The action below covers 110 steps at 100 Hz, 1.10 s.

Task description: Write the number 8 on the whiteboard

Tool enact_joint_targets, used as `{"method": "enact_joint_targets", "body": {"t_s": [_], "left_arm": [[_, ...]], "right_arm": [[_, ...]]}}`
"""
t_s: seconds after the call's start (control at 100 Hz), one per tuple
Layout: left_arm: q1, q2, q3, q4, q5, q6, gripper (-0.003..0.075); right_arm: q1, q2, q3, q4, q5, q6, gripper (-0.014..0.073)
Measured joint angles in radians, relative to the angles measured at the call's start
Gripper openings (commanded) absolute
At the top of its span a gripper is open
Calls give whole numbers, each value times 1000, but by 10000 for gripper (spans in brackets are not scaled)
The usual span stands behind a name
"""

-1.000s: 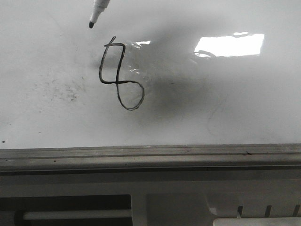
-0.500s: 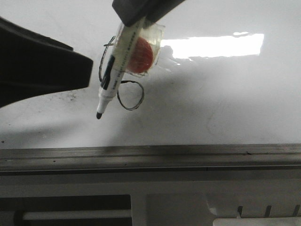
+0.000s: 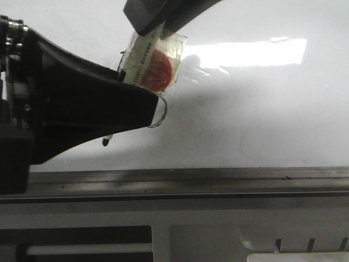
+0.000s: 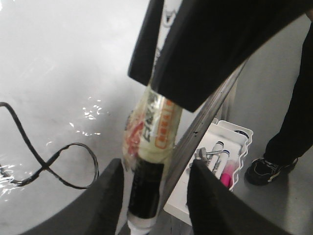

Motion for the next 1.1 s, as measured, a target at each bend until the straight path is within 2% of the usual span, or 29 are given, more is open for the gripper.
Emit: {"method": "enact_joint_targets", "body": {"t_s": [0.12, 0.22, 0.34, 0.38, 0.44, 0.61, 0.75, 1.1], "left_arm": [[0, 0, 0, -2, -2, 0, -22], [-2, 2, 0, 12, 0, 13, -20], [-4, 2, 0, 9, -4, 7, -20], [-4, 2, 0, -11, -3, 4, -20], [-4, 2, 0, -72, -2, 4, -21], [0, -8, 0, -378, 59, 0, -21], [20, -28, 0, -543, 179, 0, -21], [134, -40, 0, -641, 229, -4, -21]], "right_arm": [[0, 0, 0, 10, 10, 0, -59], [0, 0, 0, 13, 24, 2, 22], [0, 0, 0, 14, 22, 2, 248], [0, 0, 0, 15, 22, 2, 307], [0, 0, 0, 15, 22, 2, 344], [0, 0, 0, 15, 23, 2, 344], [0, 0, 0, 15, 25, 5, 344], [0, 0, 0, 15, 51, 5, 344]]}}
